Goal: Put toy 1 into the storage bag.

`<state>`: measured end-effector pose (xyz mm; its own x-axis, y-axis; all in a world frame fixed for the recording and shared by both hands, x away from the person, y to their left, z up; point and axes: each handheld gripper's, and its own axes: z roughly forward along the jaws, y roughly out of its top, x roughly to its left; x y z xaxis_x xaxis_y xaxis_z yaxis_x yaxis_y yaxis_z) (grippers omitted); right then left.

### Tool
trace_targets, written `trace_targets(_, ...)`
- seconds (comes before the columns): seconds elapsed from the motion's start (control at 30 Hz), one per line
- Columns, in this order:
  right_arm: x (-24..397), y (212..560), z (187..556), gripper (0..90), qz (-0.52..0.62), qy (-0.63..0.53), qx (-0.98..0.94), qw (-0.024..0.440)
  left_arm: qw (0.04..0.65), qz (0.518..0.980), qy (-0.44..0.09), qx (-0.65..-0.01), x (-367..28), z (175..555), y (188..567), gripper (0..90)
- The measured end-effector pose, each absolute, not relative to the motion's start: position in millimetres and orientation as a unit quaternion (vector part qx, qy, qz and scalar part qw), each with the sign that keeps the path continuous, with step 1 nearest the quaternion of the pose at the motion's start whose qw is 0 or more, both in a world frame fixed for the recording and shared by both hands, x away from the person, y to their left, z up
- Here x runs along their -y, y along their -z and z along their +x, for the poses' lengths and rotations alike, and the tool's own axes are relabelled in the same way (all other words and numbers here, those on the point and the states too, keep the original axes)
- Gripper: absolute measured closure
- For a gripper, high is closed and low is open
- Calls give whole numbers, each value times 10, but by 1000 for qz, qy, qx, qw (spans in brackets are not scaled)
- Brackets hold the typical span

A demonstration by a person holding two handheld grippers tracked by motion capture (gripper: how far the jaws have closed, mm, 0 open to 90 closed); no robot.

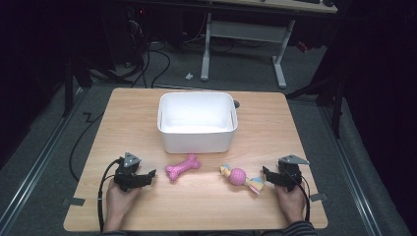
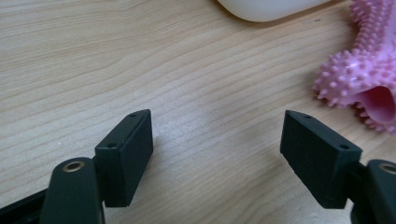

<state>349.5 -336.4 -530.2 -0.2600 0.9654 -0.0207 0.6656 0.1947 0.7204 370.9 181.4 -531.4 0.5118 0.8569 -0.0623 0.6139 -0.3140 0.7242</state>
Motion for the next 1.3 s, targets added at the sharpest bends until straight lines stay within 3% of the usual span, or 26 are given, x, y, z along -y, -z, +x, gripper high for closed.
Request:
trace_targets(0.63,3363,5302,3495,289,556,-305,-733,245,400,792,-159,-432,-1758,3523,4955,269)
trace_targets(1.3,3359,5301,3493,288,551,-307,-737,242,385,828,-144,-381,-1335,3691,4678,271)
